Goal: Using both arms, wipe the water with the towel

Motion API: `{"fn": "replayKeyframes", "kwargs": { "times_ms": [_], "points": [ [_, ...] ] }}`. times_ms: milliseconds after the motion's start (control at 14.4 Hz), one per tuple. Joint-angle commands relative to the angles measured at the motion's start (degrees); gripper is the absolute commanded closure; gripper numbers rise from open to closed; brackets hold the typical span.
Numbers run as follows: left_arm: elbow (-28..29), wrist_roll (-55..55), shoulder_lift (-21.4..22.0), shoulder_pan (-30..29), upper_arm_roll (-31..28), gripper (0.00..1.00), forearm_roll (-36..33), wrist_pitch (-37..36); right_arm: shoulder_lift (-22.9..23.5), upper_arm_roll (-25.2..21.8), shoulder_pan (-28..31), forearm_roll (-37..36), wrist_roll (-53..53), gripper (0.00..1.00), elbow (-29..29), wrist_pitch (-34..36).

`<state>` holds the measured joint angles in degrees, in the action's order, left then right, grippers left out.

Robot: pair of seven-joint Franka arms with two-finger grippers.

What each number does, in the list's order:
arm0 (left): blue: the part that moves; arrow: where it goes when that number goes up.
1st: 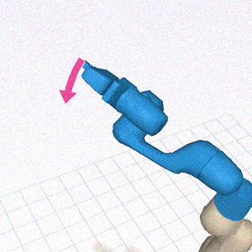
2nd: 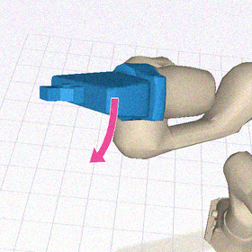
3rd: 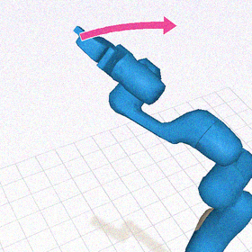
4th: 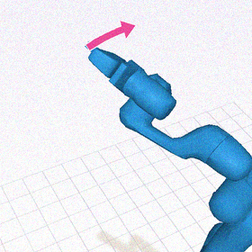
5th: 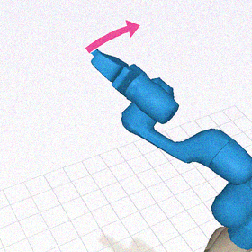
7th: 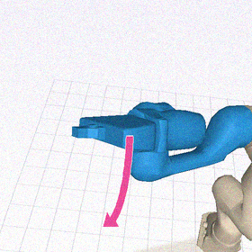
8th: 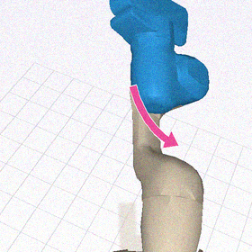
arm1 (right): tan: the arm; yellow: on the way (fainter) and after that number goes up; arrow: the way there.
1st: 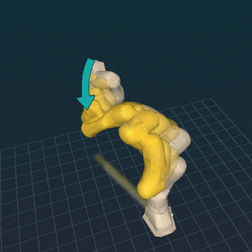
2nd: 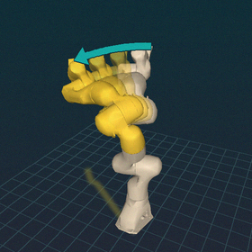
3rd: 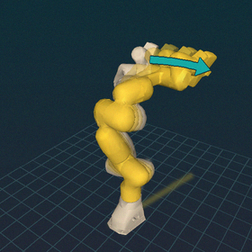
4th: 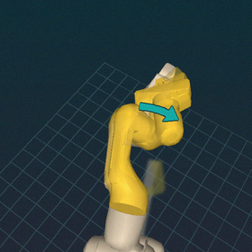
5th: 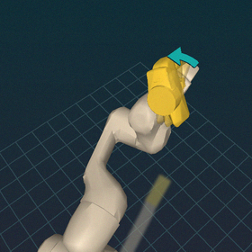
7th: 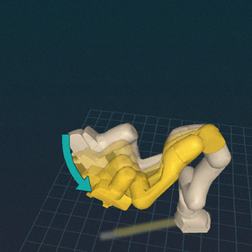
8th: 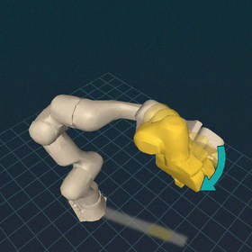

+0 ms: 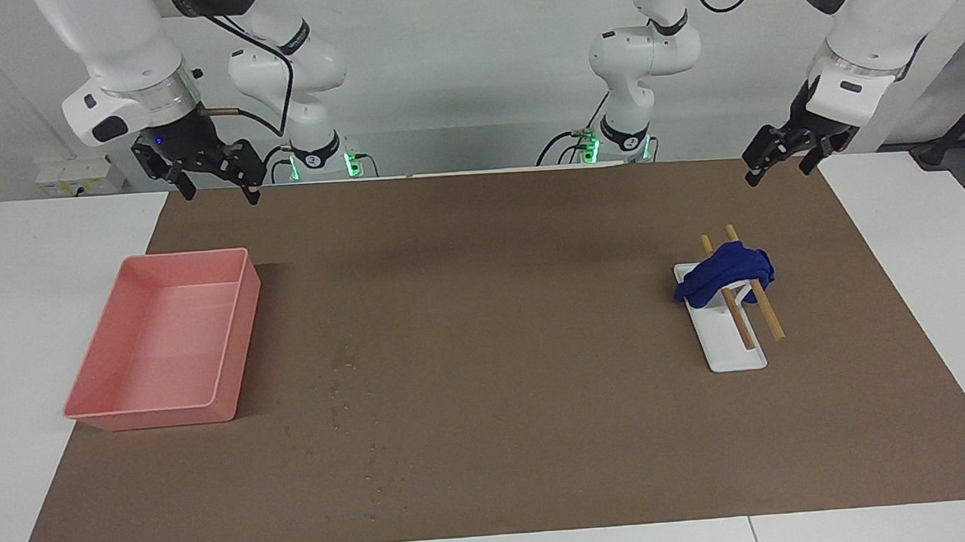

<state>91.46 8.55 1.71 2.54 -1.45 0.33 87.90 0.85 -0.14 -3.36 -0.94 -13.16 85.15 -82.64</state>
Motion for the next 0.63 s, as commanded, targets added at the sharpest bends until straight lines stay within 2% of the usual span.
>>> {"fn": "replayKeyframes", "kwargs": {
  "times_ms": [0,278,557],
  "points": [
    [2.05,6.1,1.72,-0.25,0.04,0.0,-0.06,0.33,-1.29,-0.39,0.1,1.11,-0.2,0.0,0.9,0.54],
    [3.98,11.63,2.33,-3.59,-0.31,0.0,0.03,2.62,-1.64,-0.39,0.02,1.11,-0.2,0.0,0.9,0.55],
    [18.01,17.01,8.38,-5.0,-0.49,0.0,-0.06,15.62,-2.17,-0.39,0.1,1.11,-0.2,0.0,0.9,0.55]
  ]
}}
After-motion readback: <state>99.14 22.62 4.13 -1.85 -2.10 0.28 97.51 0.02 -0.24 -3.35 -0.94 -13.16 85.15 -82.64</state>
